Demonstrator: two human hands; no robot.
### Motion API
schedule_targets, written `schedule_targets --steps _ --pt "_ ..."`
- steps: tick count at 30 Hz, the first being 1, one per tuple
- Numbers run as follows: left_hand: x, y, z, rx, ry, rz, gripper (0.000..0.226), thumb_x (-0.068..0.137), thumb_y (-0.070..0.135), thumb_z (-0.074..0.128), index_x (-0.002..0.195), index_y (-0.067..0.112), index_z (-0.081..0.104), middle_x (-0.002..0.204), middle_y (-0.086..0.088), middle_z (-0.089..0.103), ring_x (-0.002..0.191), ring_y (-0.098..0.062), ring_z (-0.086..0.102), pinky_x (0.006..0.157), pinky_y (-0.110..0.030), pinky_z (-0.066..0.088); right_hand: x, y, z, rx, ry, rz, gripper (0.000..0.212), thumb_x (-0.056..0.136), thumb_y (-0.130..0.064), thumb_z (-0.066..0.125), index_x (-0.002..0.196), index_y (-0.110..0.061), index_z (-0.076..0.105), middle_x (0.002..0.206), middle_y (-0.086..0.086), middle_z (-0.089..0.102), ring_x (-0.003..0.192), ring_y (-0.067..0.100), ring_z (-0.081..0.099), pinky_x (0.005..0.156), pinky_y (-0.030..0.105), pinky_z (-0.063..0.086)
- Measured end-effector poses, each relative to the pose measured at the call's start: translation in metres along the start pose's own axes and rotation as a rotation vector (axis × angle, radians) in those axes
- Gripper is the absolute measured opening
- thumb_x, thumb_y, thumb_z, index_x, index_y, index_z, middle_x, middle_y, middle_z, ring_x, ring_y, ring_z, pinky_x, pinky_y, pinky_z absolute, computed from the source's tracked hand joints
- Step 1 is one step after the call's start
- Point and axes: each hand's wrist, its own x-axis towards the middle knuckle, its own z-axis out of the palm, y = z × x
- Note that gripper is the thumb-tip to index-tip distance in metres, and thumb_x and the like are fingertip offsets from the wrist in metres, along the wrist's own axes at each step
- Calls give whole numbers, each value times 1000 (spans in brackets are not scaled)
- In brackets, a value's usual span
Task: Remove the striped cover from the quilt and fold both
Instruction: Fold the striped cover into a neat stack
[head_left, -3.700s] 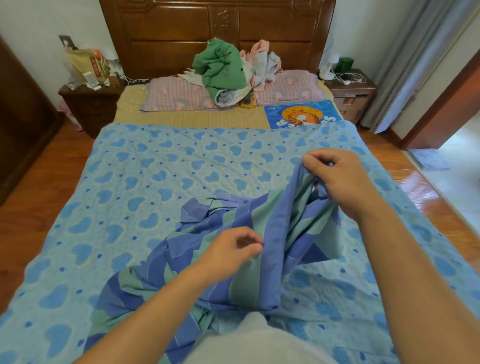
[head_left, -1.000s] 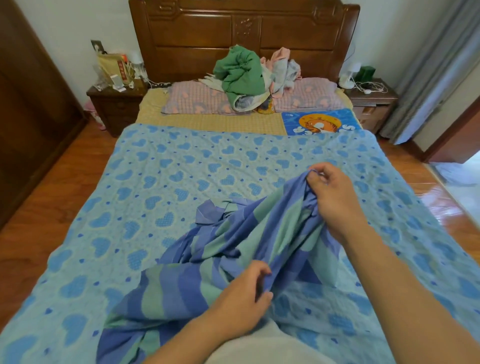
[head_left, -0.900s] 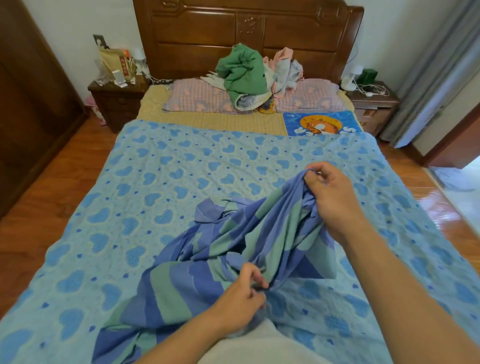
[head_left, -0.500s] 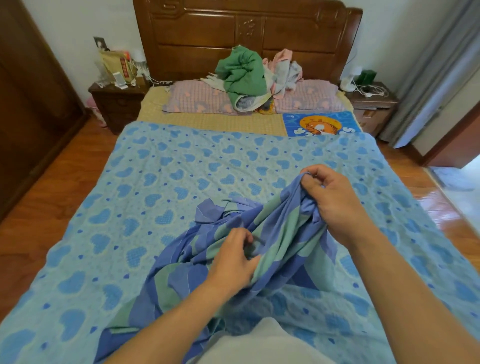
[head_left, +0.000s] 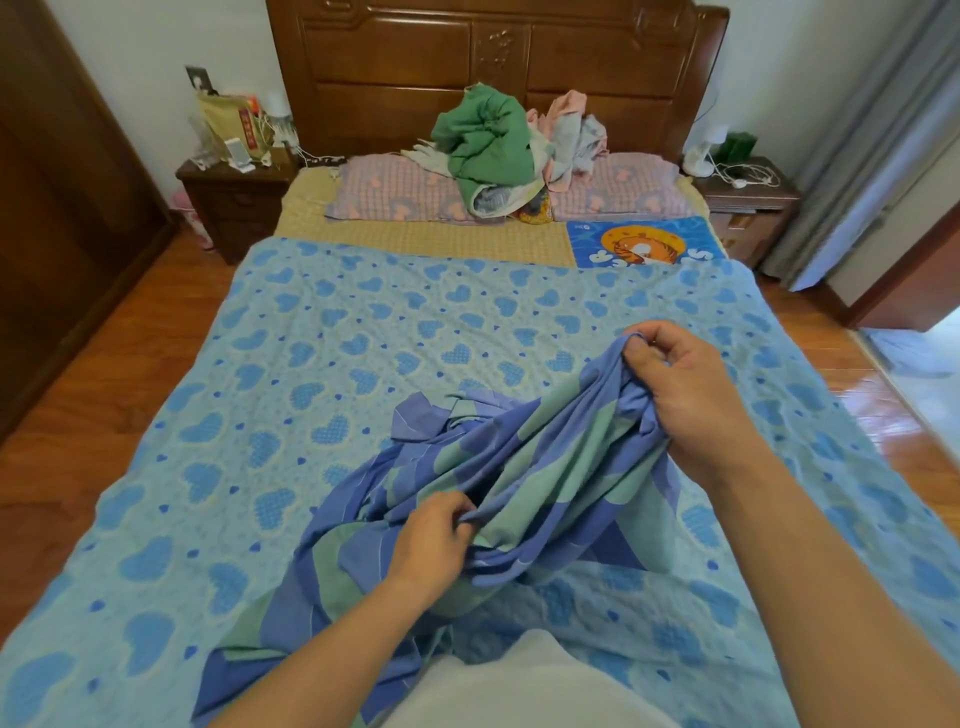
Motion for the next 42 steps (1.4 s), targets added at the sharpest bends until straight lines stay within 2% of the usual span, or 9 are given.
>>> schedule_targets --steps 5,9,12,16,21,25,30,35,42 --pt "41 23 -92 12 352 -68 17 94 4 51 78 2 55 77 -16 59 79 -34 58 66 -42 38 13 29 -18 -193 256 45 21 99 -22 56 79 -21 61 70 2 57 63 15 51 65 34 44" --pt "58 96 -216 2 668 549 11 98 21 53 87 19 54 76 3 52 67 -10 47 61 -24 33 24 55 -29 -231 344 72 14 99 -22 56 89 -14 63 78 3 60 68 15 53 69 35 44" --pt "60 95 -242 345 443 714 9 96 34 58 96 27 54 83 6 59 69 -7 51 61 -23 39 32 70 -36 -187 510 88 10 97 -23 56 92 -20 63 77 -6 61 68 3 56 69 29 45" --pt "69 5 -224 735 63 110 12 95 30 59 85 30 52 96 -5 68 92 -31 63 74 -40 51 32 100 -56 -241 629 139 9 93 -23 58 88 -19 64 72 -2 60 62 5 55 68 30 44" --pt "58 -71 -207 394 244 -192 7 94 14 58 91 14 65 94 -14 70 92 -36 65 74 -37 46 19 129 -65 -342 585 294 12 92 -17 57 86 -13 67 77 11 63 71 24 57 71 35 45" --pt "44 -61 -164 35 41 -334 7 95 13 60 89 11 62 85 -13 67 81 -30 69 61 -30 44 5 118 -40 -278 253 361 16 93 -16 64 79 -10 69 79 13 66 71 20 56 71 33 45" --pt "27 -8 -72 -90 -252 -102 24 97 27 64 120 24 60 111 6 64 98 -8 63 78 -22 50 -9 73 -18 -228 -135 263 20 94 -29 65 79 -18 72 82 12 69 70 13 59 71 34 49" --pt "34 34 -15 25 -158 97 42 94 34 65 133 25 54 128 6 58 113 -14 56 98 -36 48 -13 29 -27 -114 -267 144 25 87 -44 67 84 -20 74 79 -2 70 74 9 65 69 22 52" --pt "40 36 -4 99 -47 187 8 91 32 59 87 29 64 92 12 66 86 -12 60 78 -39 54 -15 18 -45 10 -137 59 27 79 -46 72 81 -20 75 77 -3 68 73 11 62 70 26 52"
